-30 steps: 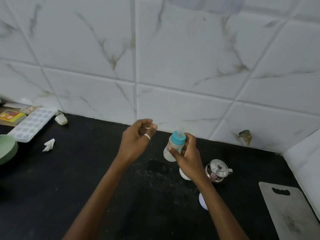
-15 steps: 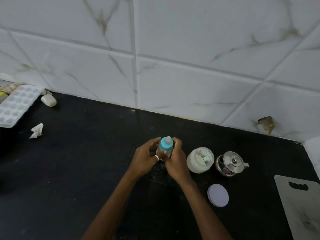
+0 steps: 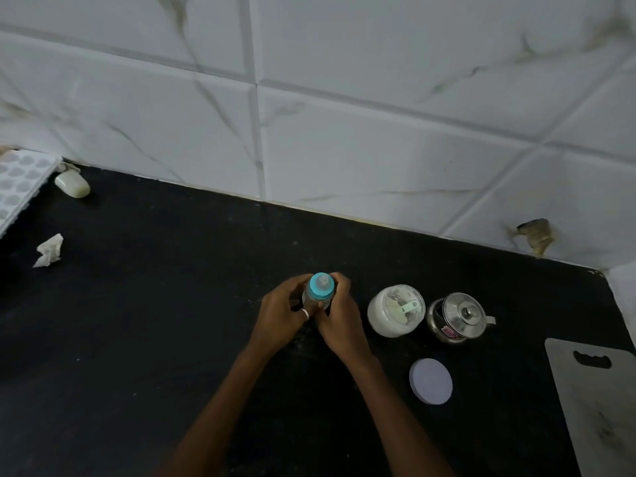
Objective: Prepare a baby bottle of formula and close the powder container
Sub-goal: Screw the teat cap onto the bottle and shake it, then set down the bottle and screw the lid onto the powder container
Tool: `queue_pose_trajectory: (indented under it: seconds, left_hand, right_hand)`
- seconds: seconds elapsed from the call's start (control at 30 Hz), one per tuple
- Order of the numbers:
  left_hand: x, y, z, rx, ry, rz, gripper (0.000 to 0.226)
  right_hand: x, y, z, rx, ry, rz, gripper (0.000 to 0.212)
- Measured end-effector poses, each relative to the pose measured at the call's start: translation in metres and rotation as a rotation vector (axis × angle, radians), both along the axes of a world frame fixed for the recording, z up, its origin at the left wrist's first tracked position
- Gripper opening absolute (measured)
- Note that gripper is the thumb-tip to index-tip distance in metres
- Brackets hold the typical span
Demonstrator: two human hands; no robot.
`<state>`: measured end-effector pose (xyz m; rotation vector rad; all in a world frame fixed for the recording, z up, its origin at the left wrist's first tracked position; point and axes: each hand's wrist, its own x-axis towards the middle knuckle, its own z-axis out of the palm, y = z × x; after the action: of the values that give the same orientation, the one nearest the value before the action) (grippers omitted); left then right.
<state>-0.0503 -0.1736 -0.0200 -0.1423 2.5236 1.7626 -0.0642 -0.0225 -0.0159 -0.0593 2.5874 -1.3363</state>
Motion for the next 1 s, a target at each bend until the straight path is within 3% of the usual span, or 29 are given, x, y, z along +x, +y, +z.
queue_pose_trajectory:
  seconds: [0.2, 0.33, 0.77, 1.0]
  left_hand:
    - [0.006, -0.001, -0.006, -0.031, -0.054, 0.029, 0.07]
    - [0.021, -0.004, -0.005, -0.033, -0.089, 0.096, 0.075]
    - [0.082, 0.028, 0.02, -0.082, -0.109, 0.091, 0.069]
    - [0.092, 0.077, 0.033, -0.07, -0.103, 0.018, 0.071]
  right_hand:
    - [0.007, 0.0, 0.002, -0.001, -0.03, -0.001, 0.084]
    - [0.02, 0.006, 0.004, 0.0, -0.03, -0.017, 0.088]
    - [0.088, 0.078, 0.025, 0.059, 0.102, -0.1, 0.06]
    - [0.121, 0.141, 0.033, 0.11, 0.178, -0.172, 0.057]
